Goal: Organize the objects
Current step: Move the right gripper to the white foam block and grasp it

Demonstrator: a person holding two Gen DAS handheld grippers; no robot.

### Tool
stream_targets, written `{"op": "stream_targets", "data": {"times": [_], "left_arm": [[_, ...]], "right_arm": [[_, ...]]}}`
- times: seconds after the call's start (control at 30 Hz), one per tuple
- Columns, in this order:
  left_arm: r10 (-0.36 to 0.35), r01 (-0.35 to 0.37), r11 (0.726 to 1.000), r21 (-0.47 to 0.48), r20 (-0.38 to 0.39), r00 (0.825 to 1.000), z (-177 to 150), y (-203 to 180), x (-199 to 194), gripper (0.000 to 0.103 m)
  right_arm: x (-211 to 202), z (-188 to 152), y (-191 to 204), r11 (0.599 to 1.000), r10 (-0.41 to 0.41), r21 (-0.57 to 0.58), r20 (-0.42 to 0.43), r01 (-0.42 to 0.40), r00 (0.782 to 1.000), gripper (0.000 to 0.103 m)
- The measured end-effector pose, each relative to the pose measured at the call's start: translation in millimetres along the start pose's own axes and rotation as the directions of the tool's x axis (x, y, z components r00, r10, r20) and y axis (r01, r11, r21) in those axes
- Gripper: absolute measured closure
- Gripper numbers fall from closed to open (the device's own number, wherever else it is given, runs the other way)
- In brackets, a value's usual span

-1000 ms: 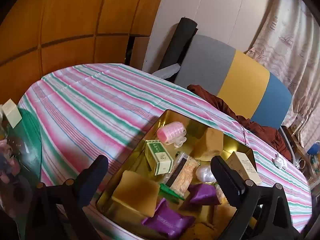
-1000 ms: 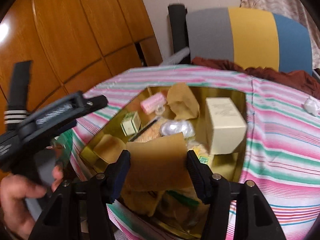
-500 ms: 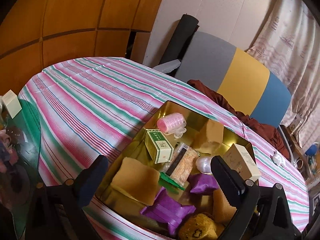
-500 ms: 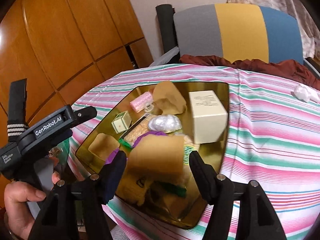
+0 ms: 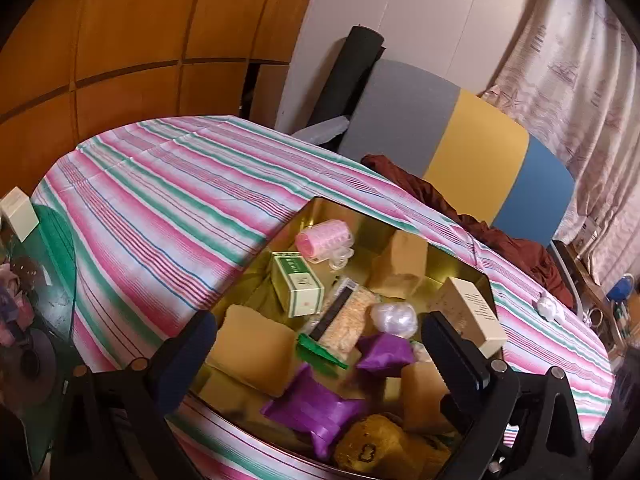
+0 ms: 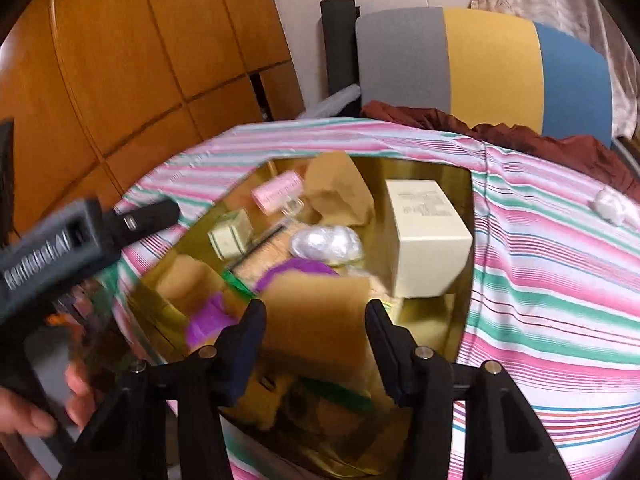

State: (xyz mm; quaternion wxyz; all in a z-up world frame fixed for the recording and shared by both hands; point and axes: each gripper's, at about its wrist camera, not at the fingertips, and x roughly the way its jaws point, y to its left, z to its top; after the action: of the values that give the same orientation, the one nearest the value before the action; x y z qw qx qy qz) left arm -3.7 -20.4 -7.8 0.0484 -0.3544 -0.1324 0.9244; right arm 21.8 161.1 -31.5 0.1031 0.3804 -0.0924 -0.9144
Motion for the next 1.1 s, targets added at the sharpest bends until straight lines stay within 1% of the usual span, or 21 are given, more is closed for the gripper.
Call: {"op": "stream_targets", "data": {"times": [0.07, 0.1, 0.13, 0.17, 0.23, 0.3, 0.33, 0.37, 0.4, 0.43, 0.5, 0.57, 0.73, 0.8, 0.83, 0.9, 1.03, 1.1], "left_arm": [[-0.014, 0.014, 1.000, 0.008, 0.010, 1.000, 0.6, -5.1, -2.7, 0.000], [-0.028, 0.028, 1.000, 0.009, 0.011, 1.000, 0.8, -8.6, -3.3, 0.000], [-0.050, 0.050, 0.999, 0.009, 0.012, 0.999, 0.0, -12.4, -4.3, 0.000], [-0.071, 0.071, 0.997, 0.009, 0.008, 0.997, -1.1, -17.8, -4.3, 0.000], [-0.103, 0.103, 0.995, 0.013, -0.005, 0.995, -3.4, -29.6, -3.7, 0.000], [-0.145, 0.146, 0.989, 0.034, -0.027, 0.989, -8.4, -47.5, -2.0, 0.000], [-0.154, 0.155, 0.987, 0.046, -0.035, 0.988, -10.2, -54.3, -1.8, 0.000], [-0.174, 0.177, 0.981, 0.072, -0.049, 0.984, -13.2, -66.8, -0.9, 0.000], [-0.186, 0.191, 0.978, 0.088, -0.059, 0.981, -14.5, -73.9, -0.3, 0.000], [-0.202, 0.210, 0.971, 0.117, -0.073, 0.977, -17.6, -86.7, 0.4, 0.000], [-0.217, 0.228, 0.961, 0.155, -0.086, 0.972, -22.4, -106.6, 0.4, 0.000], [-0.239, 0.255, 0.950, 0.179, -0.103, 0.965, -26.9, -123.9, 0.8, 0.000], [-0.276, 0.311, 0.915, 0.256, -0.164, 0.947, -42.8, -173.0, 8.0, 0.000], [-0.290, 0.342, 0.898, 0.276, -0.212, 0.933, -50.1, -191.9, 16.3, 0.000], [-0.294, 0.359, 0.888, 0.288, -0.246, 0.924, -54.9, -203.2, 22.3, 0.000], [-0.295, 0.374, 0.879, 0.297, -0.278, 0.914, -61.5, -217.1, 29.6, 0.000], [-0.299, 0.391, 0.866, 0.311, -0.303, 0.905, -67.8, -234.6, 38.6, 0.000], [-0.305, 0.401, 0.857, 0.322, -0.309, 0.901, -70.6, -243.0, 41.5, 0.000]], "right_arm": [[-12.9, 2.8, -5.7, 1.000, 0.022, 0.021, 0.052, -0.023, 0.998, 0.051], [-23.1, 4.4, -13.2, 0.999, 0.017, 0.034, 0.086, -0.020, 0.996, 0.051], [-28.9, 5.1, -17.3, 0.999, 0.009, 0.041, 0.099, -0.013, 0.995, 0.051], [-37.1, 5.8, -29.0, 0.998, -0.012, 0.060, 0.120, 0.005, 0.993, 0.050], [-44.0, 7.8, -46.3, 0.995, -0.058, 0.083, 0.129, 0.048, 0.990, 0.050], [-49.8, 7.5, -72.9, 0.982, -0.163, 0.111, 0.110, 0.150, 0.981, 0.050], [-50.8, 8.0, -80.0, 0.977, -0.192, 0.118, 0.102, 0.180, 0.976, 0.050], [-53.3, 7.5, -92.6, 0.966, -0.236, 0.129, 0.089, 0.224, 0.968, 0.050], [-55.8, 6.6, -109.6, 0.949, -0.291, 0.145, 0.066, 0.280, 0.954, 0.049], [-56.3, 6.5, -116.2, 0.940, -0.316, 0.152, 0.053, 0.305, 0.947, 0.049], [-58.6, 2.6, -144.1, 0.908, -0.388, 0.175, 0.008, 0.380, 0.922, 0.049], [-60.0, -2.7, -167.2, 0.889, -0.415, 0.201, -0.020, 0.410, 0.909, 0.049], [-65.7, -14.4, -216.3, 0.855, -0.458, 0.248, -0.054, 0.457, 0.887, 0.049], [-68.3, -16.4, -233.2, 0.845, -0.466, 0.262, -0.063, 0.465, 0.882, 0.049], [-70.8, -18.2, -238.2, 0.843, -0.467, 0.266, -0.065, 0.466, 0.882, 0.049], [-67.0, -16.6, -256.2, 0.840, -0.470, 0.275, -0.065, 0.468, 0.880, 0.049], [-56.5, -1.9, -290.9, 0.845, -0.456, 0.285, -0.057, 0.452, 0.888, 0.049], [-50.2, 12.1, -315.6, 0.845, -0.449, 0.303, -0.043, 0.440, 0.892, 0.049]]}}
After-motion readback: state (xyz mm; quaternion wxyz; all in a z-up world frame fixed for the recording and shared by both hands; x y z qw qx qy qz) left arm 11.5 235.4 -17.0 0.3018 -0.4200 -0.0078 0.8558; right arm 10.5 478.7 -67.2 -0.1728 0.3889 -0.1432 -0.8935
